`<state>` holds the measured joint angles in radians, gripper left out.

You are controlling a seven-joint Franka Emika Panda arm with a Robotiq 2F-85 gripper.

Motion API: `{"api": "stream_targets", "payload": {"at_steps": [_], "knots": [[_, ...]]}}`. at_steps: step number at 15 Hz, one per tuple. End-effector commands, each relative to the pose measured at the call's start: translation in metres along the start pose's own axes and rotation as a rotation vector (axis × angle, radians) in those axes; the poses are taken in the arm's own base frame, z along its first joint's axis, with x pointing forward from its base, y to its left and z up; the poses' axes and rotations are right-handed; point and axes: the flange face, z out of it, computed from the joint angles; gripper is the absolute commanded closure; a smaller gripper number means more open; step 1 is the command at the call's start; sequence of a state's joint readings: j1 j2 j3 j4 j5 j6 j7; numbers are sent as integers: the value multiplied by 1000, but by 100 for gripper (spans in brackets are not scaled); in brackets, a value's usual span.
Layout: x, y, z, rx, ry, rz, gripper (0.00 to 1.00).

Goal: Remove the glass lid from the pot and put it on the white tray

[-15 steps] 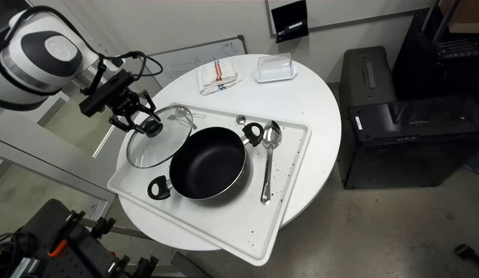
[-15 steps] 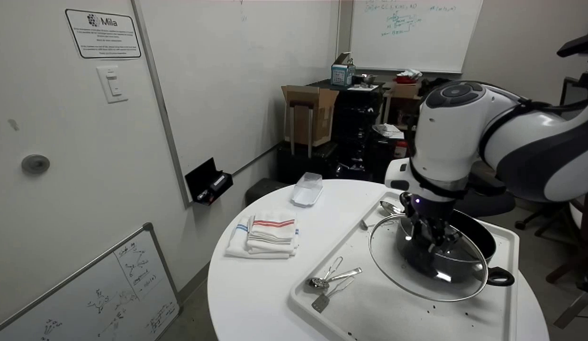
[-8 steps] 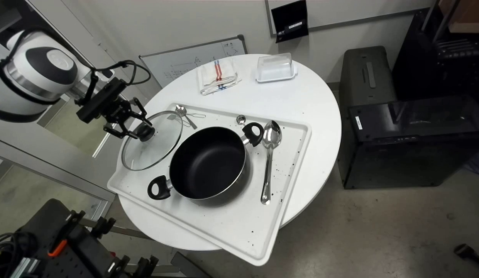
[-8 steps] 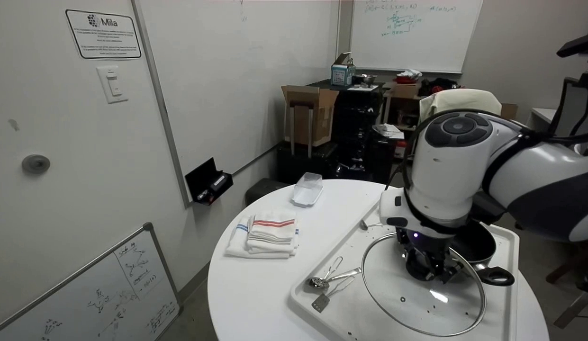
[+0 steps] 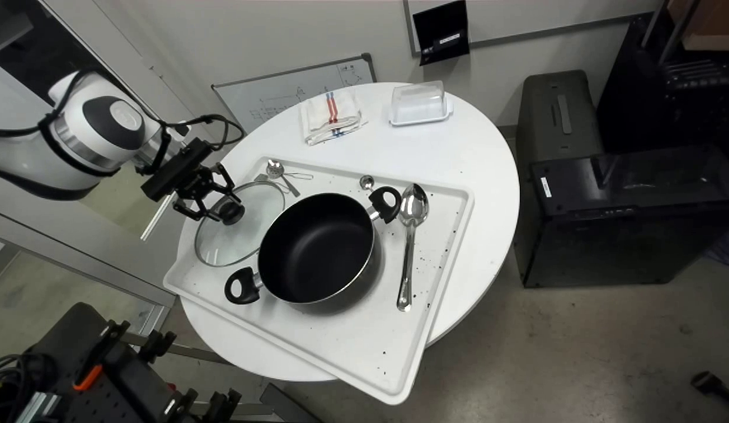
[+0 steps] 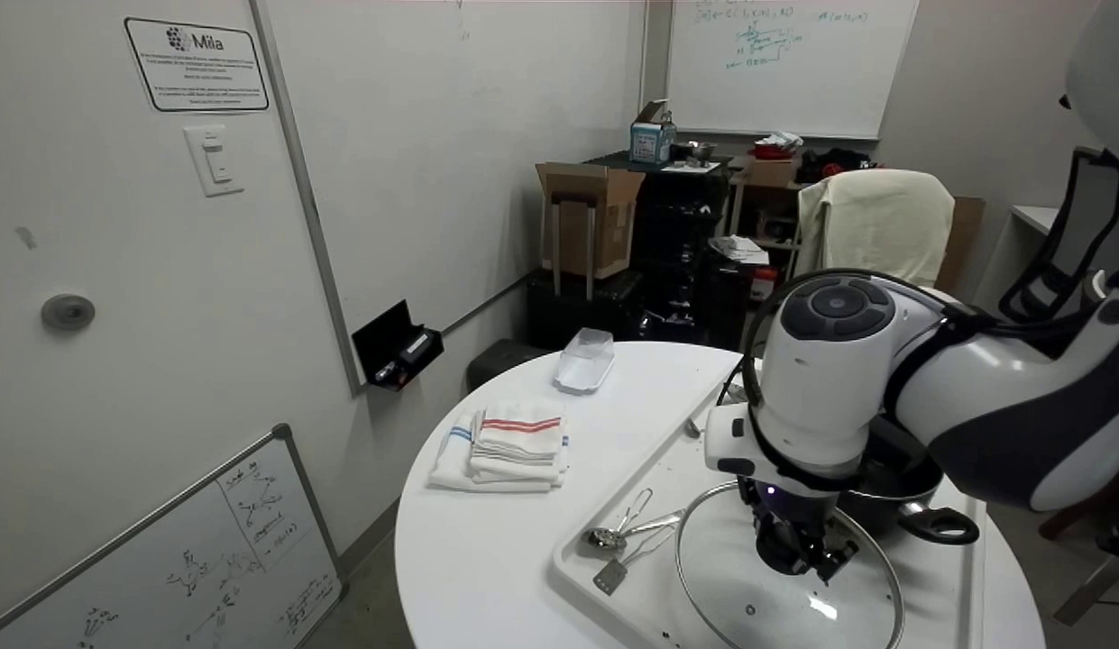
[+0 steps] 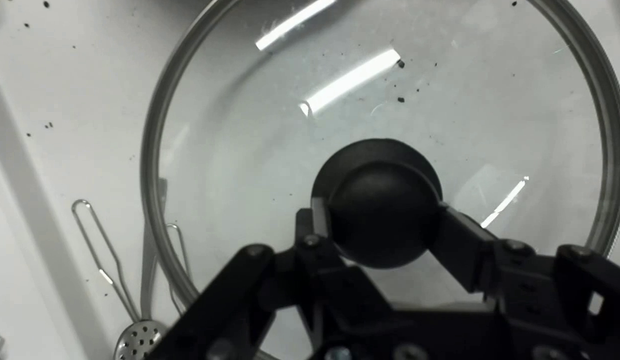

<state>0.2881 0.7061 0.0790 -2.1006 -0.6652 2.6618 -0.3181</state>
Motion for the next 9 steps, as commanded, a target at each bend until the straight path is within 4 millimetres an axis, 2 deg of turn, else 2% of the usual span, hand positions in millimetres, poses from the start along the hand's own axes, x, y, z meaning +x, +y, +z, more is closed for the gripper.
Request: {"api": "stream_targets", "payload": {"at_steps": [1,5,9], "knots": [[9,13,19,-1,34,29,74],[11,14,42,19,37,35,74],[11,8,53,47,37,35,74]]}}
